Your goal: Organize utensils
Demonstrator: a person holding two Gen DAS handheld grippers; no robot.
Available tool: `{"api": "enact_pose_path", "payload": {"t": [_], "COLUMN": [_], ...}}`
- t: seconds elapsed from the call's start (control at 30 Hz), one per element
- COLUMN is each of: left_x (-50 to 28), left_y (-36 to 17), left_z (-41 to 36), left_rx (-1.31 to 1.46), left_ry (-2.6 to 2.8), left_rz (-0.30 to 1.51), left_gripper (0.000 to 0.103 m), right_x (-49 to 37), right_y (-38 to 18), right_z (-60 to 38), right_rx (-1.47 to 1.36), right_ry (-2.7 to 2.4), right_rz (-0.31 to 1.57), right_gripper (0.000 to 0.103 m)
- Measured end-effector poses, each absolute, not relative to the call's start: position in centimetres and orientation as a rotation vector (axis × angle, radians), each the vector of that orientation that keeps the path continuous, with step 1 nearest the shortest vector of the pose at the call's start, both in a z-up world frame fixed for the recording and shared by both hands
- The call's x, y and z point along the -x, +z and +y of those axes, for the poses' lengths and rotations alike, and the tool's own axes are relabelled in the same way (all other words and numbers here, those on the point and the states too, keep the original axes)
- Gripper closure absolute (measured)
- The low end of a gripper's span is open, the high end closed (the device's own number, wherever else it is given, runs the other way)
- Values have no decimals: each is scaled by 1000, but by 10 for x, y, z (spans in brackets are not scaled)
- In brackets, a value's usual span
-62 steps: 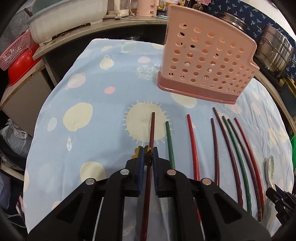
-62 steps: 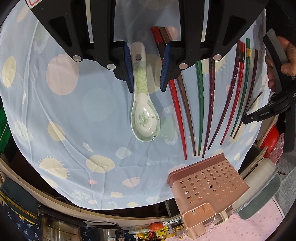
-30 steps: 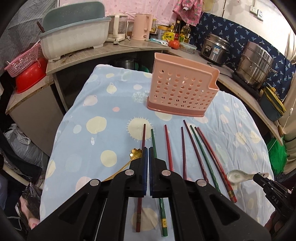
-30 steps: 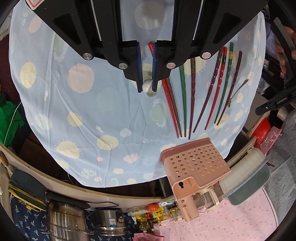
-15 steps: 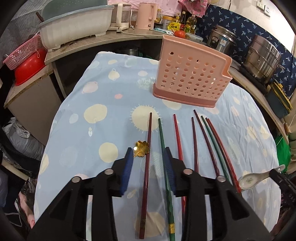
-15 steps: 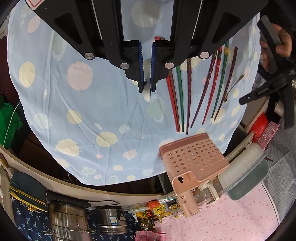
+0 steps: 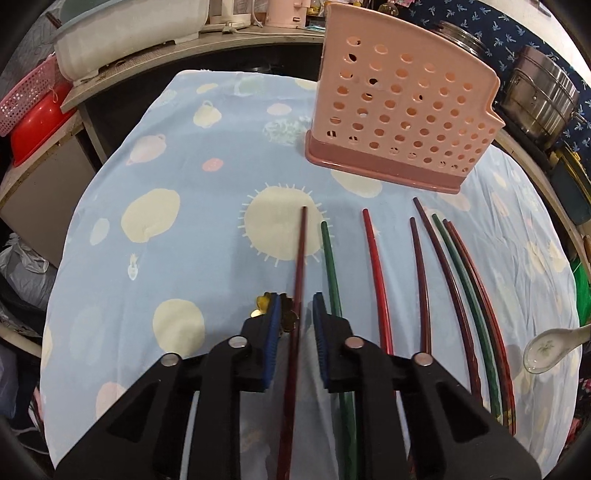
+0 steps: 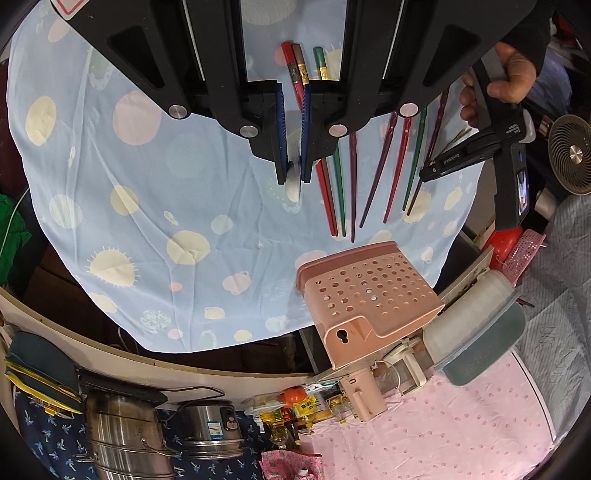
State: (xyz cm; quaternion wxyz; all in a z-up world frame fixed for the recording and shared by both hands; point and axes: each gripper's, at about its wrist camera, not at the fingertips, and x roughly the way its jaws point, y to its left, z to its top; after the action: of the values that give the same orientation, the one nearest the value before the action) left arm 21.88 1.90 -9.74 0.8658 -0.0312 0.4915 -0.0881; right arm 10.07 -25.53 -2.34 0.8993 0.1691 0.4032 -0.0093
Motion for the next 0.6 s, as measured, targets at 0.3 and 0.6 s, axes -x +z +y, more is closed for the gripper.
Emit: {"api": "enact_pose_path", "payload": {"t": [0.3, 0.6], "left_x": [-212, -194], "left_y": [-85, -61], "left_z": [23, 33], "left_rx": [86, 100], "left_ry": [-223, -221], "left_rz": [1009, 964], "left_gripper": [103, 103], "right_x": [-98, -87], "right_y": [-19, -11], "right_z": [-254, -254], "right_rx": [-356, -359], "right_ry": [-5, -2], "right_rz": [826, 808], "right_gripper": [96, 96]}}
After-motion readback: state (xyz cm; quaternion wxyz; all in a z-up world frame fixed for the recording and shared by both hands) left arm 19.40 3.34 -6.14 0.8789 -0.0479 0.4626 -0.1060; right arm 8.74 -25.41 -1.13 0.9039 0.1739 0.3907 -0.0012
